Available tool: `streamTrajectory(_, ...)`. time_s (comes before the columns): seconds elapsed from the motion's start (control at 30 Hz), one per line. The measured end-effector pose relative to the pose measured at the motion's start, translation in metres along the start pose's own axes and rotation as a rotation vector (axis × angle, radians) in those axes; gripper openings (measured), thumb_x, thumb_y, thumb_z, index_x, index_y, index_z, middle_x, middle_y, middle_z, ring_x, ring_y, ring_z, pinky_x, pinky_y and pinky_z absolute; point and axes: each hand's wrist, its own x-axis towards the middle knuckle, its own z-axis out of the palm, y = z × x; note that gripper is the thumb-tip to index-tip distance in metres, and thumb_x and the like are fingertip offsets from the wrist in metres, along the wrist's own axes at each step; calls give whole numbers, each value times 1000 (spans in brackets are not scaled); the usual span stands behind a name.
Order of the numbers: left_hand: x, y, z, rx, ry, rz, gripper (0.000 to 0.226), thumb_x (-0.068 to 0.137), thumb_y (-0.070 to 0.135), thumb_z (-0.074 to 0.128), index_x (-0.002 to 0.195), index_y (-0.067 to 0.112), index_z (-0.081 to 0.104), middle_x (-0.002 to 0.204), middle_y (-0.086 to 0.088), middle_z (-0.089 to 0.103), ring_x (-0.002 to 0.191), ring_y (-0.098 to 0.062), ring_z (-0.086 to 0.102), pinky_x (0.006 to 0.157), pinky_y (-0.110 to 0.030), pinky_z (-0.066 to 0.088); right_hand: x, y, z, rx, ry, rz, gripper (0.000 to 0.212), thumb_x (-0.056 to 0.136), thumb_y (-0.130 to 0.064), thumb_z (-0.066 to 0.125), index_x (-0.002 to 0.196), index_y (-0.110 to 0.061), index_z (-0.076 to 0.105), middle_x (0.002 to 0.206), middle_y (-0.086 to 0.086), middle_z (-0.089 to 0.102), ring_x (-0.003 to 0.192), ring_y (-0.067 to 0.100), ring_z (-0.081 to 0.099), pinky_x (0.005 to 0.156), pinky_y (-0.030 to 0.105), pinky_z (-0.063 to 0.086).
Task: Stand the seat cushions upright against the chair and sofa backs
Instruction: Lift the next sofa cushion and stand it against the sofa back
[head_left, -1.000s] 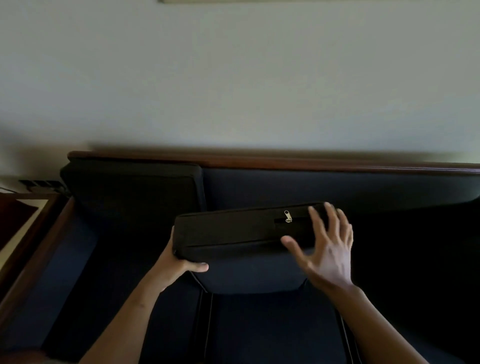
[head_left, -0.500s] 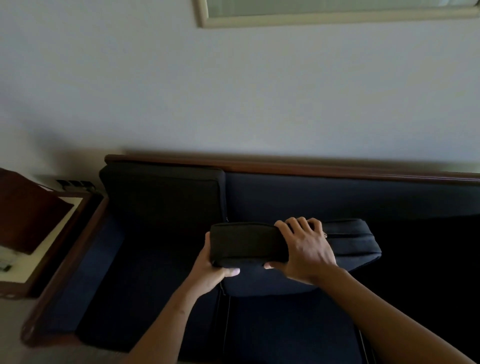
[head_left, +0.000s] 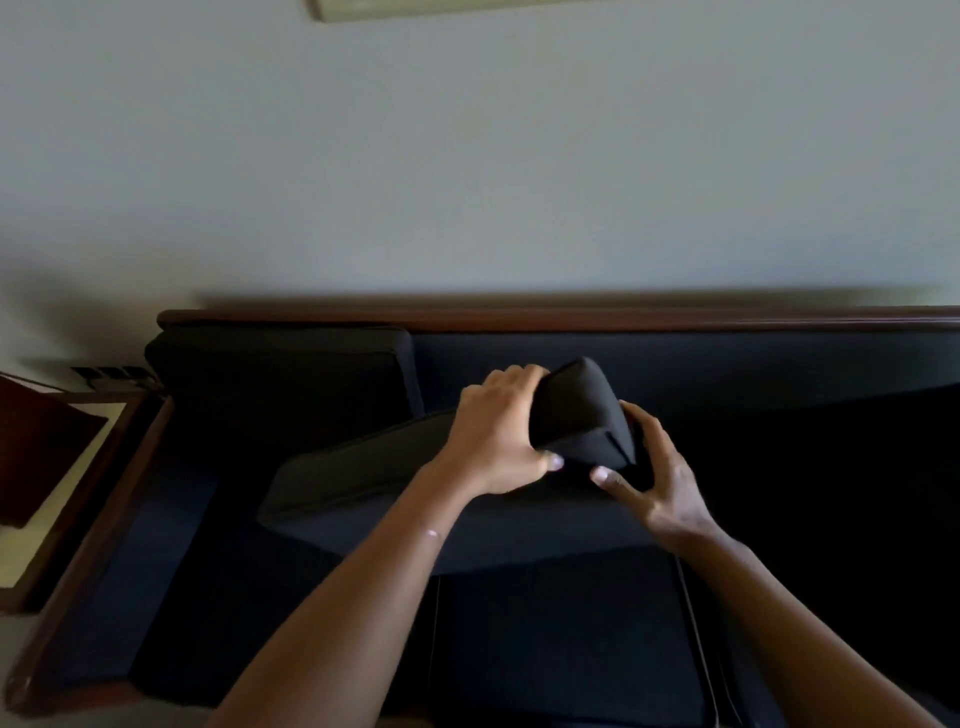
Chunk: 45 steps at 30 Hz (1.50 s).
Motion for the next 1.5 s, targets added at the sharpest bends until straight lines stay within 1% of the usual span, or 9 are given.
streamTrajectory(0.13, -4, -12, 95, 98, -129, -25, 85, 70, 47, 86, 143, 25, 47, 128, 2, 56, 118, -23, 53, 106, -50, 39, -5, 21, 30, 139, -102, 173, 86, 86, -81, 49, 158, -38, 29, 158, -5, 40, 142, 16, 43, 115, 46, 41)
streamTrajectory(0.27, -5, -9, 146, 93, -127, 31, 94, 74, 57, 80, 153, 24, 42, 141, -1, 54, 131, -25, 49, 119, -54, 28, -5, 48, 33, 42, 169, 376, 58, 100, -57, 45, 152, -32, 39, 148, 4, 51, 128, 26, 55, 100, 45, 51)
streamTrajectory(0.4, -28, -39, 158, 170, -164, 14, 97, 84, 67, 62, 164, 26, 26, 161, -2, 37, 152, -26, 29, 129, -56, 8, -15, 85, 14, -169, 176, 530, 52, 107, -45, 42, 155, -30, 31, 152, 10, 49, 122, 36, 60, 89, 47, 53)
streamTrajectory(0.57, -68, -89, 144, 225, -70, -65, 70, 100, 48, 43, 166, 30, 27, 166, -7, 35, 156, -30, 26, 128, -59, 7, -21, 89, 28, -308, 238, 438, 58, 106, -46, 41, 159, -25, 28, 153, 12, 49, 115, 41, 65, 83, 50, 56)
streamTrajectory(0.73, -93, -144, 121, 355, 56, -381, 58, 110, 48, 23, 162, 27, 39, 163, -16, 43, 155, -38, 30, 122, -71, 13, -13, 82, 43, -358, 375, 416, 55, 106, -39, 45, 157, -22, 36, 150, 13, 53, 119, 43, 62, 84, 53, 55)
streamTrajectory(0.93, -90, -179, 96, 326, 153, -689, 52, 108, 51, 39, 153, 29, 49, 160, -25, 38, 146, -50, 37, 107, -78, 31, 1, 76, 49, -385, 432, 450, 52, 107, -40, 44, 157, -26, 39, 149, 10, 54, 120, 42, 61, 87, 55, 53)
streamTrajectory(1.07, -81, -191, 94, 64, 389, -764, 55, 102, 52, 57, 150, 24, 57, 145, -23, 46, 122, -40, 57, 91, -56, 56, 11, 75, 50, -361, 473, 504, 53, 107, -44, 45, 157, -27, 39, 147, 10, 57, 121, 42, 60, 90, 55, 51)
streamTrajectory(1.2, -69, -191, 94, -369, 557, -959, 83, 91, 60, 72, 157, 19, 43, 149, -13, 52, 130, -29, 57, 94, -35, 49, 19, 76, 51, -169, 601, 664, 62, 96, -65, 51, 146, -28, 53, 136, 11, 64, 124, 36, 60, 102, 53, 48)
streamTrajectory(1.5, -8, -156, 102, -440, 661, -1061, 81, 88, 51, 77, 154, 17, 46, 150, -15, 52, 135, -36, 53, 103, -51, 51, 51, 78, 12, 82, 763, 805, 51, 94, -53, 63, 131, -20, 69, 126, 12, 70, 124, 33, 61, 105, 44, 48)
